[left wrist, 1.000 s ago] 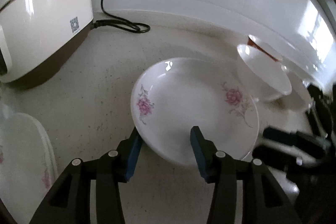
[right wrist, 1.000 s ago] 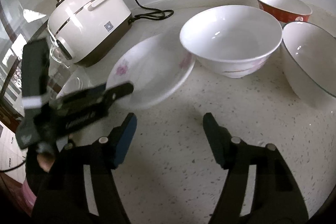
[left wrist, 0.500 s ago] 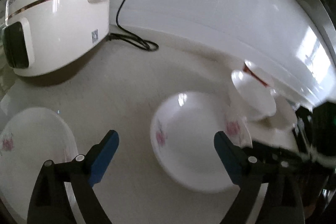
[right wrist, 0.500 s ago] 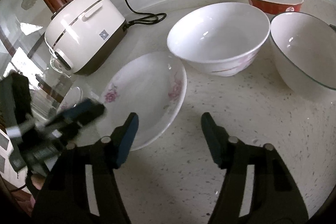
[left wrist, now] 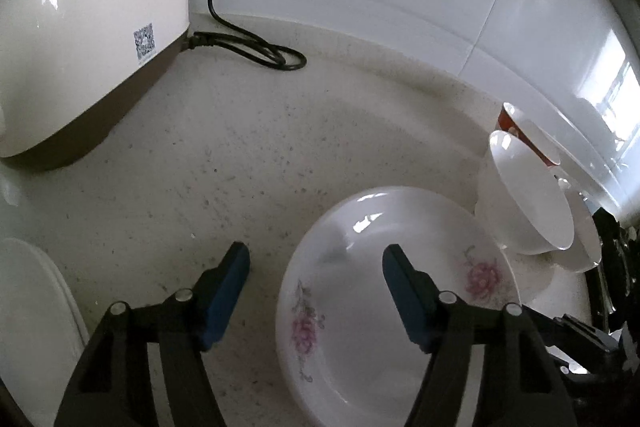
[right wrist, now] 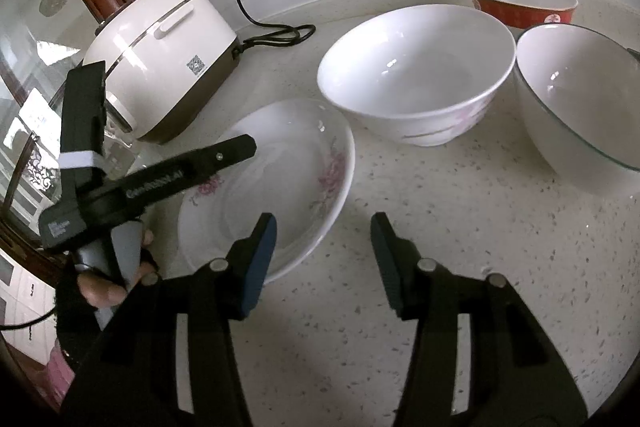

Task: Organize plates and bowls
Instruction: 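Lift the flowered plate with the left gripper and carry it toward the plate stack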

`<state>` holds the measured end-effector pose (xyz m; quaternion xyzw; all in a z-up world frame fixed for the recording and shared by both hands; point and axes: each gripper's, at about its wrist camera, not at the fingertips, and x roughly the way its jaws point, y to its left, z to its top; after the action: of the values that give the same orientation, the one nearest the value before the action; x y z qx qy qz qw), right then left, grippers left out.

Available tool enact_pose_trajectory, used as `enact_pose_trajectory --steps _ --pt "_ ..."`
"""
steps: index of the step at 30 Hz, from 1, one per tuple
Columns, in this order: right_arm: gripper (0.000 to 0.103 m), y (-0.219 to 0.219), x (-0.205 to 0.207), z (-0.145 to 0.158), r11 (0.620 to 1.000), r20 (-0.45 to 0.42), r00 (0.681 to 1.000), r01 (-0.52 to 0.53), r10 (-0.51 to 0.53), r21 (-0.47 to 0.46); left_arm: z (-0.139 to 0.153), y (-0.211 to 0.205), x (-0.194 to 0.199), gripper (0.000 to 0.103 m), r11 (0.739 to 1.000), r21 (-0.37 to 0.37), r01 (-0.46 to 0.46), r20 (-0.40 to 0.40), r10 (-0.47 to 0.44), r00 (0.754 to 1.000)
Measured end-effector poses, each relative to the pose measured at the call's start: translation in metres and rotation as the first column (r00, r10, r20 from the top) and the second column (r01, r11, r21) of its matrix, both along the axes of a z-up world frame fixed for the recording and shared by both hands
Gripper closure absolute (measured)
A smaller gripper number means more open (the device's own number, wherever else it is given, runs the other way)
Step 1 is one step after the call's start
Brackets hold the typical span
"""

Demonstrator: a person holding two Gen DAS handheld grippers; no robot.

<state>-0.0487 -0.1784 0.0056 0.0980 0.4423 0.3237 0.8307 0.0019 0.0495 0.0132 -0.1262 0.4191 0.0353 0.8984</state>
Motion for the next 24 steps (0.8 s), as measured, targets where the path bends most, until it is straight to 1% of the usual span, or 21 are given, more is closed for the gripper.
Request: enact_pose_trajectory --steps 2,3,4,5,8,12,14,18,21,24 --pt "0.05 0.001 0.0 0.0 1.0 0.0 1.0 -0.005 0.005 0.002 -0.002 -0.003 -0.002 0.028 0.999 0.044 -0.014 0.002 0.014 1.0" --pt "0.05 0.001 0.0 0.0 1.0 0.0 1.0 -0.006 0.006 0.002 -0.002 -0.004 -0.002 0.018 0.998 0.055 -0.01 -0.007 0.01 1.0" --pt "0.05 0.002 0.0 0.0 1.0 0.0 1.0 -0.006 0.006 0.002 -0.003 -0.003 -0.001 0.002 0.999 0.05 -0.006 -0.02 0.007 1.0" --pt "0.051 0.002 0.0 0.0 1.0 0.002 1.0 -0.005 0.005 0.0 -0.003 0.0 0.0 0.0 0.999 0.041 -0.004 -0.03 0.006 1.0" --pt "0.053 0.007 -0.001 0.001 1.0 0.02 1.0 -0.015 0.015 -0.021 -0.002 0.001 0.0 0.0 0.999 0.041 -0.001 -0.032 0.002 0.999" --pt "0.057 0.013 0.001 0.0 0.999 0.027 1.0 -0.013 0.014 -0.029 -0.004 -0.008 0.007 0.0 0.995 0.095 0.018 -0.06 -0.012 0.998" --pt "0.064 0.017 0.004 -0.001 0.999 0.026 1.0 0.006 -0.005 -0.039 -0.004 -0.009 0.006 0.0 0.995 0.095 0.032 -0.06 -0.027 0.998" --pt "0.066 0.02 0.005 -0.001 0.998 0.03 0.999 0.023 -0.021 -0.051 -0.004 -0.007 0.005 0.0 0.995 0.093 0.048 -0.063 -0.043 0.997" --pt "0.072 0.019 0.007 -0.002 0.998 0.023 0.999 0.039 -0.038 -0.054 -0.005 -0.005 0.005 0.0 0.994 0.092 0.06 -0.065 -0.054 0.996" --pt "0.073 0.02 0.009 -0.001 0.997 0.023 0.999 0.035 -0.034 -0.062 -0.005 -0.004 0.005 0.0 0.994 0.092 0.061 -0.065 -0.055 0.996"
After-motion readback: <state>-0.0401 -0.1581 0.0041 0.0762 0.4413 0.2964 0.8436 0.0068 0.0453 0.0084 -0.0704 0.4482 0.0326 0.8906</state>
